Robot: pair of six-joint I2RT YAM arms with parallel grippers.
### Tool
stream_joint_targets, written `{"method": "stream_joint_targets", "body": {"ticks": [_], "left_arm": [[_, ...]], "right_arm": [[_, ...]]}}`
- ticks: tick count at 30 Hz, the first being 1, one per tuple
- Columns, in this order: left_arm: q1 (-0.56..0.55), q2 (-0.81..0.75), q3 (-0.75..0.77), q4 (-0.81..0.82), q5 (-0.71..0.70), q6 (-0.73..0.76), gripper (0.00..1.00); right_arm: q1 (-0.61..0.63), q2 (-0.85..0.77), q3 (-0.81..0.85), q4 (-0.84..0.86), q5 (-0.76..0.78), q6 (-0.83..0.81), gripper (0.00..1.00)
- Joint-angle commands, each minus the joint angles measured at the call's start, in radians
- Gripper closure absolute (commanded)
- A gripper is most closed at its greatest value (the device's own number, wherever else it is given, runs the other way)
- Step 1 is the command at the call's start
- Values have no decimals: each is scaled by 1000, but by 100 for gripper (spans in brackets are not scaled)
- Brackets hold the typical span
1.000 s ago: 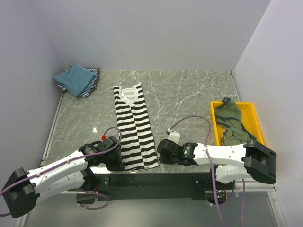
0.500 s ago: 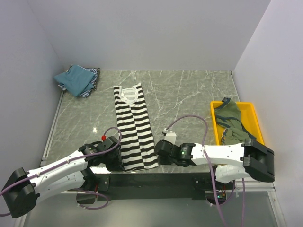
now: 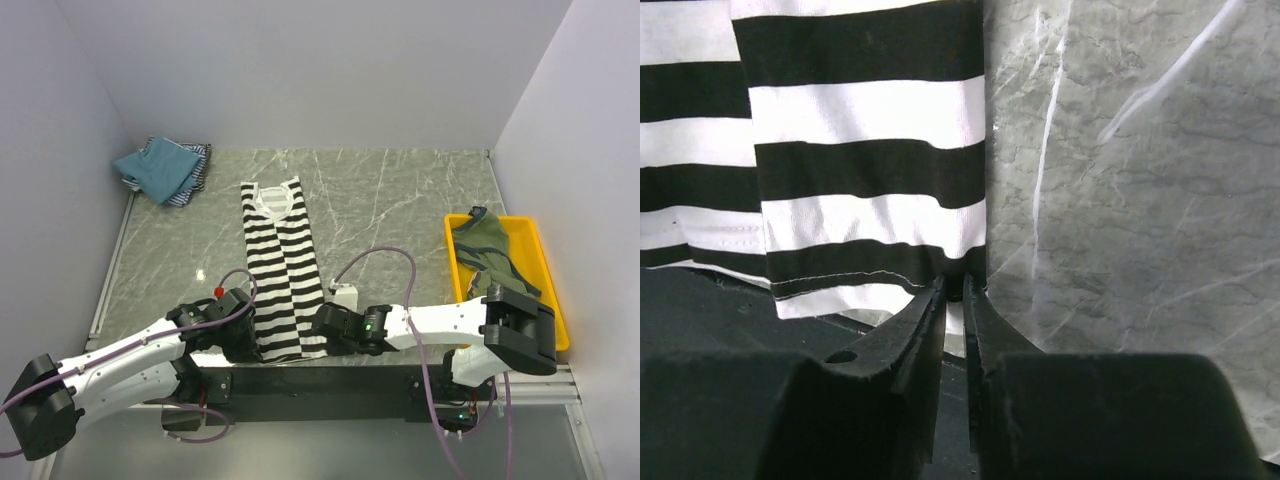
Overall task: Fold and stack the tank tops
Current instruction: Fold the tank top
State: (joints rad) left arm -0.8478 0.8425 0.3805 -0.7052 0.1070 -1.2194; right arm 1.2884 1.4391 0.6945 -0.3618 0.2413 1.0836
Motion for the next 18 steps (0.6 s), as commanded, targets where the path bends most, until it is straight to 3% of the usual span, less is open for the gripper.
{"method": "stream_joint_targets", "body": {"ticks": [1,8,18], "left_arm": [[-5,6,34,-2,-16,4,100],[-4,0,35,-5,-18,1,99],[-5,1,34,-5,-16,4,99]], "right_arm": [[14,9,10,-60,1,4,80],[17,-110,10,-108,56,-5,60],[17,-79,-4,-62,17,-10,56]]}}
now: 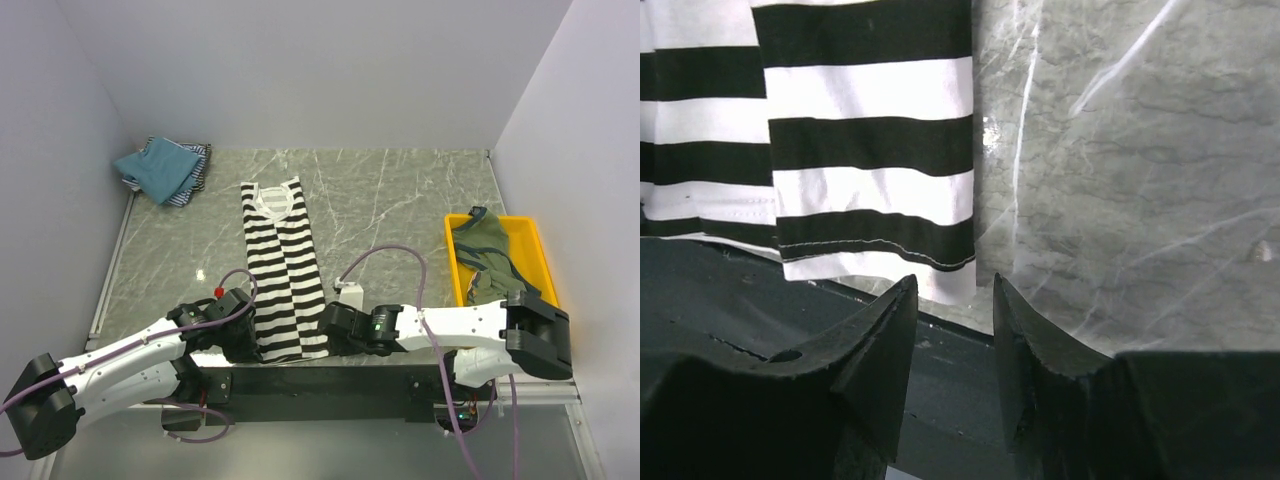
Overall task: Fold and stack the tank tops
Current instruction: Fold the tank top
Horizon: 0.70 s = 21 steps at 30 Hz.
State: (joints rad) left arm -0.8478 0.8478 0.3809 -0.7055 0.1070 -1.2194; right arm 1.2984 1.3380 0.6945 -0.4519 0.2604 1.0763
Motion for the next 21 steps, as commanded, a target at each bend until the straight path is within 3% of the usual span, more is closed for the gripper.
{"method": "stream_joint_targets", "body": {"ticks": [1,6,9,12,13,16,21], "left_arm": [[-5,-6,33,-3,-16,4,99],[-5,-7,24,0,-15,3,99],[-7,-10,26,-3,-15,3,100],[-5,-13,29,-2,-15,12,99],[-5,-13,30,1,-13,17,99],[-5,-16,38,0,-10,27,99],[-37,-52,24,-5,6,-12,99]], "right_arm": [[7,35,-9,53,-9,0,56],[4,87,-23,105,-36,13,57],[4,112,-23,107,-41,22,62],[6,109,-23,84,-32,27,71],[6,98,-21,61,-18,25,80],[7,72,0,6,6,11,92],[28,32,37,-79,19,-7,99]]}}
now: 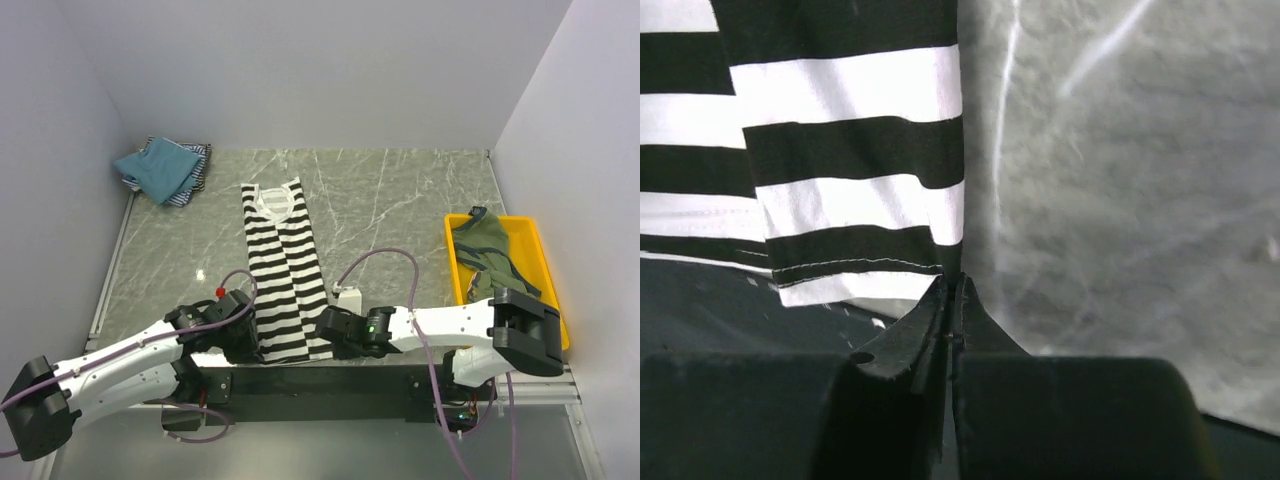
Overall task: Fold and stack the tank tops
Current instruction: Fold the tank top
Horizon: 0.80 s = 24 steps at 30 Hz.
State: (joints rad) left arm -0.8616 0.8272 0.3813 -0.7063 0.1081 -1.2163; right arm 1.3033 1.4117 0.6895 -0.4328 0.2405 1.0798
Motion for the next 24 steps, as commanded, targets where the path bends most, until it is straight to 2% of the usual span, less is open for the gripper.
{"method": "stream_joint_targets", "body": {"ticks": [1,7,12,13,15,18,19,24], "left_arm": [[-36,-36,22,-5,5,-28,99],[-197,5,62,1,-44,-117,99],[-203,50,178,-51,-105,-85,100],[-180,59,201,-61,-155,-69,100],[-125,73,252,-58,-154,10,99],[48,111,284,-22,-116,146,99],[143,134,294,-7,-111,178,99],[309,242,399,88,-94,319,99]], "right_arm": [[34,-54,45,-125,40,-9,100],[112,-74,106,-199,37,9,100],[93,-83,160,-244,86,-39,100],[52,-80,186,-248,89,-61,100],[4,-74,217,-242,100,-130,100],[-91,-48,284,-210,106,-227,100],[-142,-39,316,-201,106,-248,100],[-274,76,432,-126,102,-388,100]]}}
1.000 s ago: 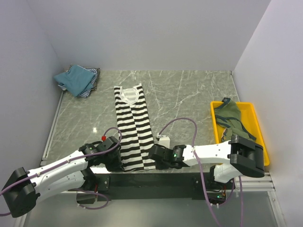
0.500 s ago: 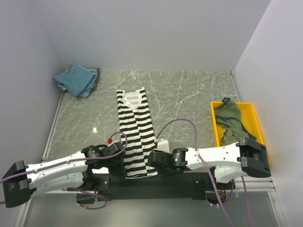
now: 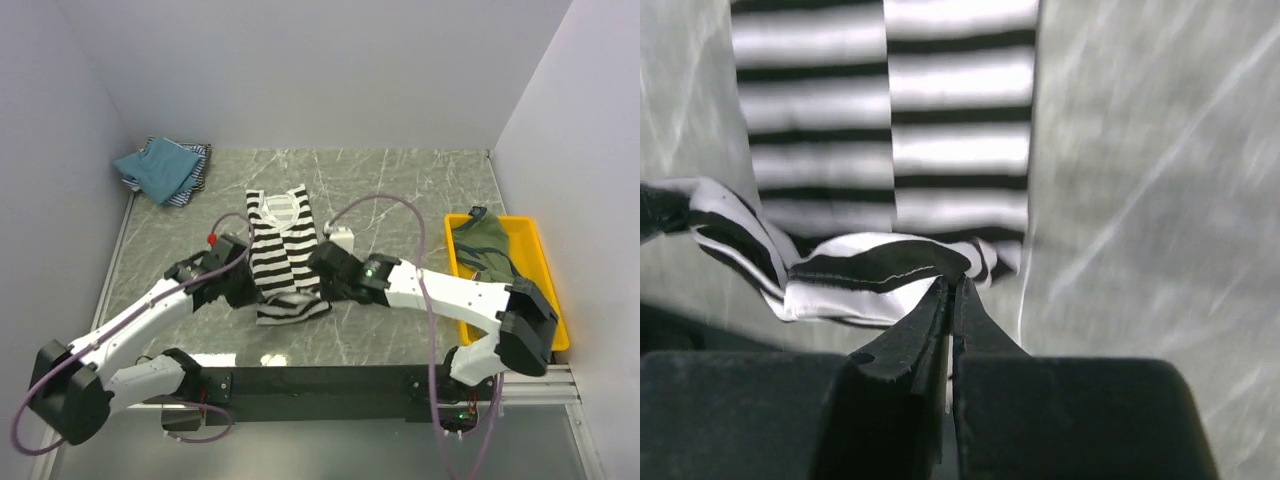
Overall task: Fold and stack the tank tops
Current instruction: Fold the tank top
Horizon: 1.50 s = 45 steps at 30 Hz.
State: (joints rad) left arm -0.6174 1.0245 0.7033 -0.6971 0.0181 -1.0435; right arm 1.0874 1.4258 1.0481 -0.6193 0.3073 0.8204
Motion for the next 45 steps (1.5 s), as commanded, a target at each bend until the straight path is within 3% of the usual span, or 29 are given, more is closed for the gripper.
{"method": "stream_joint_targets", "body": {"ticks": [1,10,20,22,24,26,45], "left_arm": [[105,86,88,99,-6,158,100],[295,313,199,292,-15,221,99],[344,557,352,386,2,224,99],[352,600,355,399,5,221,99],[358,617,357,422,8,218,99],[367,622,352,439,3,206,99],[429,723,456,461,22,155,99]], "right_arm": [[-76,83,111,73,32,-147,100],[-257,366,366,162,23,-279,100],[-351,562,566,173,-42,-323,100],[-353,596,587,188,-59,-329,96],[-356,622,599,205,-66,-336,87],[-359,631,609,226,-80,-342,85],[-406,783,788,260,-128,-345,87]]}}
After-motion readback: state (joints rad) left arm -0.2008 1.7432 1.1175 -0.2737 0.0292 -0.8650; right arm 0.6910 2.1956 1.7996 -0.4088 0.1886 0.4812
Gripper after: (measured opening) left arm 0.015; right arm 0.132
